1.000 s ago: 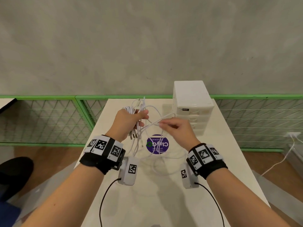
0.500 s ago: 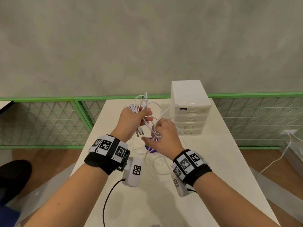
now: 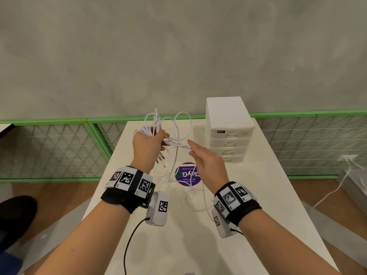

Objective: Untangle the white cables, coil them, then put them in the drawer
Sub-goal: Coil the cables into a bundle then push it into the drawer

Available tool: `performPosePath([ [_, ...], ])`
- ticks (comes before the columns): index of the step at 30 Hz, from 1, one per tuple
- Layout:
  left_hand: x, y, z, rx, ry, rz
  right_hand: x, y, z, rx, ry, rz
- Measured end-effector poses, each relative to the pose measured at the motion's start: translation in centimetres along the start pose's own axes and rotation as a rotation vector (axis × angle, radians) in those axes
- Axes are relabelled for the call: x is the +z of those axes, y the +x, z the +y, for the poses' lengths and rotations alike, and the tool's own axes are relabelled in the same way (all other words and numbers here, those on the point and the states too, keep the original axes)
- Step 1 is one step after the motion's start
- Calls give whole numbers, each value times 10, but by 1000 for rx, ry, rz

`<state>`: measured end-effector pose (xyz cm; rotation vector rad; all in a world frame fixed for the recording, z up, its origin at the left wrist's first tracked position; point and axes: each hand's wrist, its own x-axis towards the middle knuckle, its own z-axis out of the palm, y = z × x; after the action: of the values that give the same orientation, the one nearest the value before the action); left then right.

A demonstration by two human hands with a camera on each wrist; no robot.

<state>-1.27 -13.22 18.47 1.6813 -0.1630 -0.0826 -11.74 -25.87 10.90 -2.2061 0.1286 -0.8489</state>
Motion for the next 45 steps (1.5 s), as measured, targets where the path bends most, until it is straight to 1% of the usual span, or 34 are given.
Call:
performPosePath([
  [2,1,-1,-2,-18,-17,16,0,1,1,-14,-25,17],
  [3,2,-1,-4,-28,-34,19,0,0,2,4,-36,13],
  [5,3,0,-6,-40,-64,7,-1,-4,6,97,-25,12],
  [6,3,0,-6,-46,-80,-11,-2,-5,7,110,1,39],
  [8,3,1,-8,-67,-113,-61,-6,-4,12,10,-19,157],
  [10,3,0,-9,-70,-137,-103,-7,0,17,-85,-113,229],
  [12,5,-2,-9,-69,-149,-140,-8,4,21,-73,-146,242],
  [14,6,-3,-8,-68,-165,-191,-10,6,24,-17,-109,231],
  [16,5,-2,-6,-64,-182,-222,-12,3,27,25,-53,195],
  [20,-2,5,-6,-60,-188,-206,-14,-5,31,133,21,129],
  [23,-6,9,-11,-58,-160,-145,-18,-12,38,229,18,91],
  [27,-12,14,-20,-69,-231,-14,-25,-22,58,397,-37,66],
  [29,-14,16,-23,-81,-262,-1,-28,-26,65,479,-44,35],
  [31,-16,17,-24,-80,-246,-2,-29,-26,67,507,-20,1],
  [33,-16,19,-25,-66,-203,25,-28,-24,67,528,9,-11],
  [35,-16,21,-24,-42,-153,46,-28,-20,64,550,79,-42],
  [37,-15,23,-22,-25,-124,22,-27,-18,59,558,193,-125],
  [40,-12,23,-20,-38,-136,-41,-26,-16,46,547,268,-284],
  [42,-9,20,-19,-62,-166,-75,-24,-12,39,599,310,-382],
  [44,-6,18,-19,-82,-176,-110,-20,-8,32,623,296,-483],
  [45,-5,16,-19,-87,-175,-126,-17,-6,31,591,229,-492],
])
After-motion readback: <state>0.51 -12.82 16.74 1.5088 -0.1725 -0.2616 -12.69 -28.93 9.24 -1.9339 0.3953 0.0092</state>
